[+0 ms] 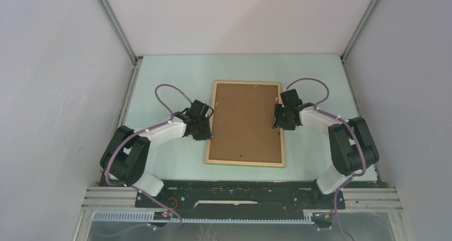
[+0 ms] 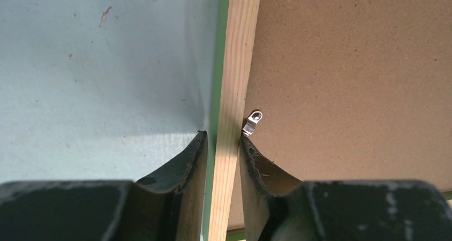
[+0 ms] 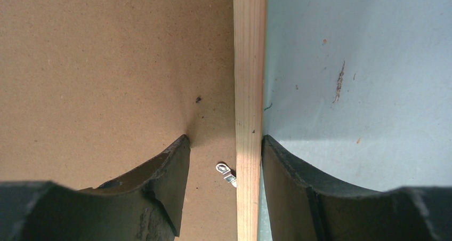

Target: Put the photo into the frame

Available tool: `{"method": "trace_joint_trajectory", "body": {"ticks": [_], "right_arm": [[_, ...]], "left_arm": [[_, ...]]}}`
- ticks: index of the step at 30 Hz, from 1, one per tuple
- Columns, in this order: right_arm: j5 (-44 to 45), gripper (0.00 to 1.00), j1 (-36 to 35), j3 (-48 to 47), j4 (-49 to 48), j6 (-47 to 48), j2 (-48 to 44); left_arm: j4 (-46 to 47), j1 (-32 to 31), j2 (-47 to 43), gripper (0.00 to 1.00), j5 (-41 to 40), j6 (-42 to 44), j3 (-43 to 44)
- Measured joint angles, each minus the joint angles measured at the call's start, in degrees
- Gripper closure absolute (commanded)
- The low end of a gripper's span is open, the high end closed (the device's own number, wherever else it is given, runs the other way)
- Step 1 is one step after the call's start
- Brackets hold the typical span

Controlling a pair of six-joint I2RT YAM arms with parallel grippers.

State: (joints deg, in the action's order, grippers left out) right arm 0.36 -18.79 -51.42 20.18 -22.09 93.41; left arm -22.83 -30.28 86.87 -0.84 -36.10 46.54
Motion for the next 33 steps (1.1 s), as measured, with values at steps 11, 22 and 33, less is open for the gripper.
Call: {"method": "trace_joint_trajectory", "body": {"ticks": [11, 22, 33], "right_arm": [[0.02, 0.42, 0.0, 0.0, -0.02, 0.0, 0.04], [-0.2, 0.43, -0.17, -0.02, -0.46, -0.09, 0.15], [-1.09, 0.43, -1.01, 0.0, -2.47, -0.11, 0.7]], "left_arm": [[-1.99, -0.94, 3.08, 0.73, -1.4, -0.39, 2.58], [-7.26, -5.88, 5.77, 0.8, -13.64, -2.95, 7.04], [-5.33, -5.57, -4.5, 0.71, -20.13, -2.45, 0.55]]}}
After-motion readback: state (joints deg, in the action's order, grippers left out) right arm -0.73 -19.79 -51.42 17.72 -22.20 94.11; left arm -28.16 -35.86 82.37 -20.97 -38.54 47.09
